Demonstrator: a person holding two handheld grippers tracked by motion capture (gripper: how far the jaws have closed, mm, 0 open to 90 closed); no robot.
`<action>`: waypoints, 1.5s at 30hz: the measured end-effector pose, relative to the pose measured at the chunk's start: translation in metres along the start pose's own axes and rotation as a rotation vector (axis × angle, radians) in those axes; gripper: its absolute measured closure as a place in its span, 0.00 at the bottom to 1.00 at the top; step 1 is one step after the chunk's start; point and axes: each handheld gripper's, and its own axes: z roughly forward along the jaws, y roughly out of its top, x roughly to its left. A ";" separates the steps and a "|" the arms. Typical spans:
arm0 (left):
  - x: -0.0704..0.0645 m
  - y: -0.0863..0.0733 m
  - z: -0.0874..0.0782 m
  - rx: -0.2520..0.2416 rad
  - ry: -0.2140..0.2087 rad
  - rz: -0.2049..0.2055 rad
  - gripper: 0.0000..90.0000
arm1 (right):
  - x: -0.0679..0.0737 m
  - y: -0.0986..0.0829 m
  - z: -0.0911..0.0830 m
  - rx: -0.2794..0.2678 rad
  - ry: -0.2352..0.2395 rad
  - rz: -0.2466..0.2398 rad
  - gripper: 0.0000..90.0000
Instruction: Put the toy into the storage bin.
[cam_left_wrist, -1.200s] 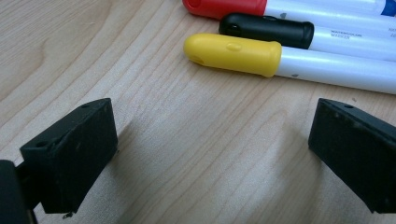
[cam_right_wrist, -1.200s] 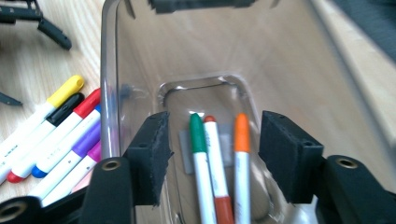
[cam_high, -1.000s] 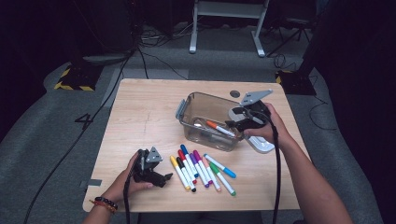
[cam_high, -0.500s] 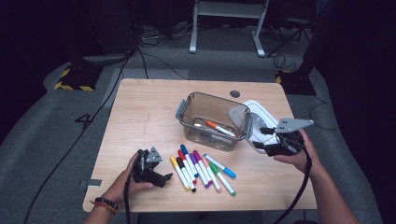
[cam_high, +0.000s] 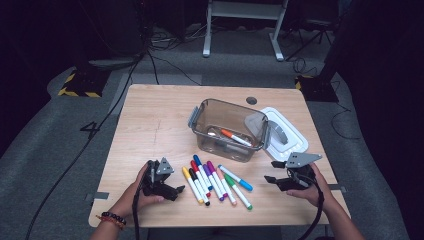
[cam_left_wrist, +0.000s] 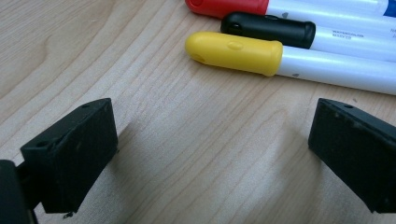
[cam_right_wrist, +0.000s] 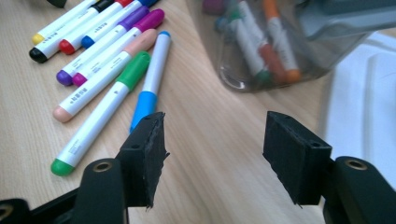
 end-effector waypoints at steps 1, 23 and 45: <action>0.000 0.000 0.000 0.000 0.001 0.000 0.02 | 0.002 -0.001 0.003 0.002 0.003 -0.003 0.44; 0.000 0.000 0.000 0.000 -0.002 0.001 0.02 | 0.027 0.011 0.072 0.074 0.088 -0.024 0.57; 0.000 0.000 0.000 0.000 -0.001 0.002 0.02 | 0.016 0.007 0.077 0.111 0.042 -0.004 0.82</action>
